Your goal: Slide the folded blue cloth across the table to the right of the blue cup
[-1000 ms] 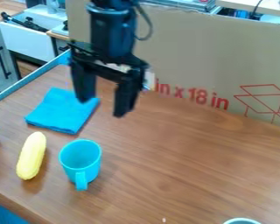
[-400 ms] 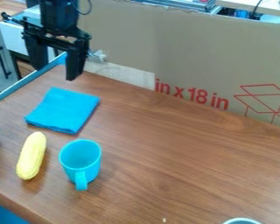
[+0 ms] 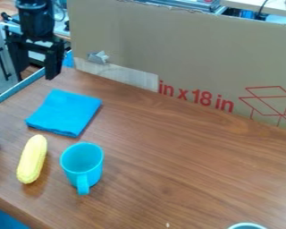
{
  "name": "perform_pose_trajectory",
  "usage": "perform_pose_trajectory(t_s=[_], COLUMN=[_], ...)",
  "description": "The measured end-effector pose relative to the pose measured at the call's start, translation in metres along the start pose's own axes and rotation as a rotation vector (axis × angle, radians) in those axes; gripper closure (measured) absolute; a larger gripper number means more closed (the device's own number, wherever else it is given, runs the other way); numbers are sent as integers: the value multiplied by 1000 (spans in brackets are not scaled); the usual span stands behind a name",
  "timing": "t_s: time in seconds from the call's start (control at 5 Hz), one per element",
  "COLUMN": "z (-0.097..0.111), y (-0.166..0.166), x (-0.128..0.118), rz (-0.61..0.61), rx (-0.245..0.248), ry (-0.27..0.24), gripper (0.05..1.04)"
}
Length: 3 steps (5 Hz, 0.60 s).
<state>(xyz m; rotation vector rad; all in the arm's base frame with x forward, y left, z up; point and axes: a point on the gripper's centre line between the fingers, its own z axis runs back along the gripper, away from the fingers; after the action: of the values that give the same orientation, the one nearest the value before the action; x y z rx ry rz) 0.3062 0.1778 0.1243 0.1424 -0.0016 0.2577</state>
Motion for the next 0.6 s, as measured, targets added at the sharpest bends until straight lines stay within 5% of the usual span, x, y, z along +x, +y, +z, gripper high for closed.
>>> perform_pose_trajectory(t_s=[0.2,0.6], z=[-32,-73], y=[6,6], x=[16,28], rz=[-9,42], rx=[9,45], ry=[23,-10], gripper=[83,83])
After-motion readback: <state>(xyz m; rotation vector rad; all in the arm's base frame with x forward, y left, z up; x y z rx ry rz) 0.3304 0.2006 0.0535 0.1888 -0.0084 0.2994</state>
